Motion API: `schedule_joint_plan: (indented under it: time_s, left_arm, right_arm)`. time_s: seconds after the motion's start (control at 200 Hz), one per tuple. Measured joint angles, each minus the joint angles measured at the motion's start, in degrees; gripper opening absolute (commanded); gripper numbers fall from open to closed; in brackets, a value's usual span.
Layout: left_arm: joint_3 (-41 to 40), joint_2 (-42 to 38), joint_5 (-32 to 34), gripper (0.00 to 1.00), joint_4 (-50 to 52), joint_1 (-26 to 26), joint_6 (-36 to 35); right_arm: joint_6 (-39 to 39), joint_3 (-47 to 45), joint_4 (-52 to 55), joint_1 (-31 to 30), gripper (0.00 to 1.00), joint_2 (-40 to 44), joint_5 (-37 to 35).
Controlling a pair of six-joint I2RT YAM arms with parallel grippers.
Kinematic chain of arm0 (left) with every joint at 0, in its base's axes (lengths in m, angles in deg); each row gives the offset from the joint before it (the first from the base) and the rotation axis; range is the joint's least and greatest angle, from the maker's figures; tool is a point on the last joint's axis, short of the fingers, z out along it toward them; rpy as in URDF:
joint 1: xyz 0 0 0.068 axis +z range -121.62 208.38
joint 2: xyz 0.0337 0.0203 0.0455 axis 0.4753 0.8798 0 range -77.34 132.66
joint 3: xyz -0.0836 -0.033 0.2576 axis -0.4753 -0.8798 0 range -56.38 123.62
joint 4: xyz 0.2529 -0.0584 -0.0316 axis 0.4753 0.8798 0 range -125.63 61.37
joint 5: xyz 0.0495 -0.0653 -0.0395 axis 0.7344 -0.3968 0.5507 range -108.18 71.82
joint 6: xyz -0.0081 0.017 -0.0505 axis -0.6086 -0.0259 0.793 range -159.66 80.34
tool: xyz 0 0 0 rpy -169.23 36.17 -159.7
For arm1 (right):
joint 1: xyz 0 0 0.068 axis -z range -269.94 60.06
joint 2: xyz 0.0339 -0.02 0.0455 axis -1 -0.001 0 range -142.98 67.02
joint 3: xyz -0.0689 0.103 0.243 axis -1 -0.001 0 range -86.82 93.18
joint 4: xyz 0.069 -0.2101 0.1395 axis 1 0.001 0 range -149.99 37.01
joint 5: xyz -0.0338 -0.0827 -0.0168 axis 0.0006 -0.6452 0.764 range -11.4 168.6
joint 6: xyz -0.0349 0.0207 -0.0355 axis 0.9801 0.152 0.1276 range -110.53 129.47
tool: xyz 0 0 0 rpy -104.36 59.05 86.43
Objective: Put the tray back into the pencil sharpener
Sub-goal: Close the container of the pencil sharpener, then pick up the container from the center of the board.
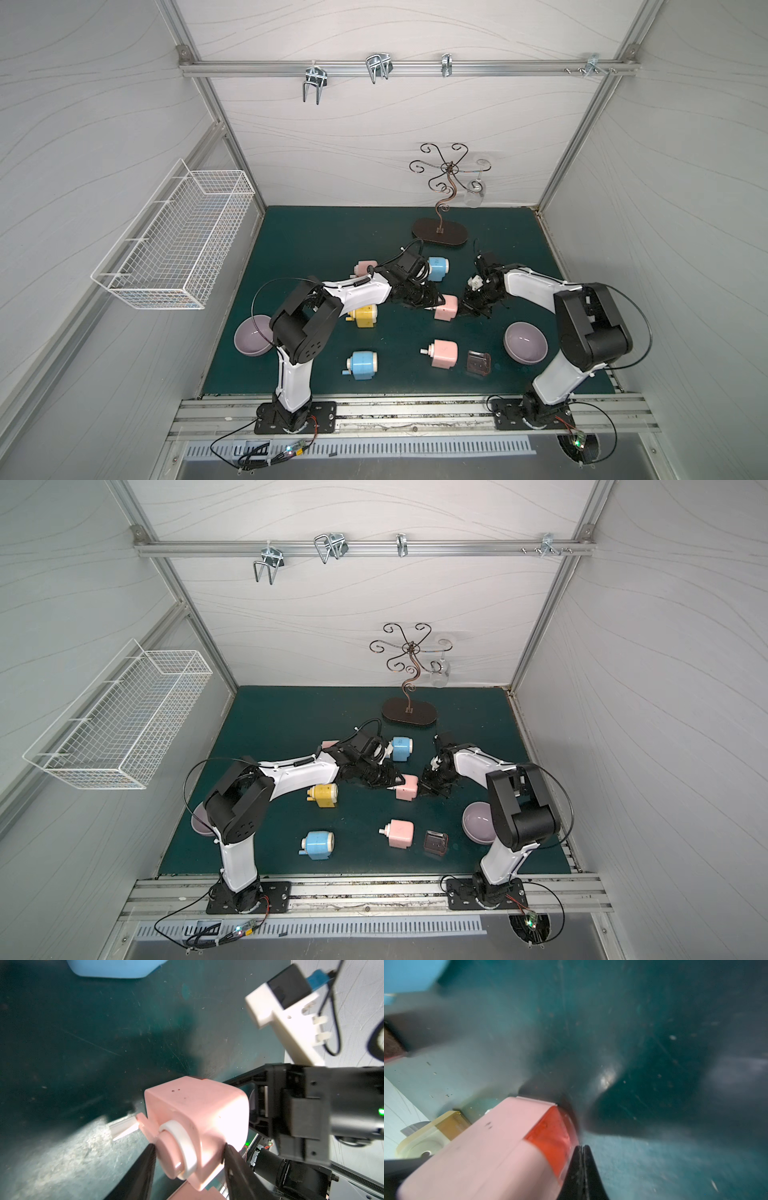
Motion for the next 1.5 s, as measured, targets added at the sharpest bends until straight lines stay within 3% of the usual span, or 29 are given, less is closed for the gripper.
schedule_joint_plan:
  time_s: [0.485, 0.766, 1.091, 1.311, 1.501]
  left_arm:
    - [0.0, -1.1, 1.5, 0.64, 2.4, -0.2, 0.0]
    - [0.0, -10.7, 5.2, 0.64, 7.5, -0.2, -0.4]
    - [-7.3, -26.5, 12.1, 0.63, 10.4, -0.2, -0.5]
    - [-14.5, -28.3, 13.8, 0.62, 11.8, -0.2, 0.6]
    - [-16.2, -28.4, 13.9, 0.62, 12.0, -0.3, 1.4]
  right_arm:
    - [1.6, 2.8, 7.1, 1.0, 0.15, 6.4, -4.9]
    - [3.4, 6.9, 15.0, 0.0, 0.16, 13.7, -9.8]
    - [0.0, 2.8, 25.0, -10.2, 0.16, 29.7, -17.4]
    - [-7.1, -5.3, 29.4, -18.9, 0.17, 36.3, -21.5]
    - [-11.8, -10.1, 30.3, -21.8, 0.18, 37.0, -23.3]
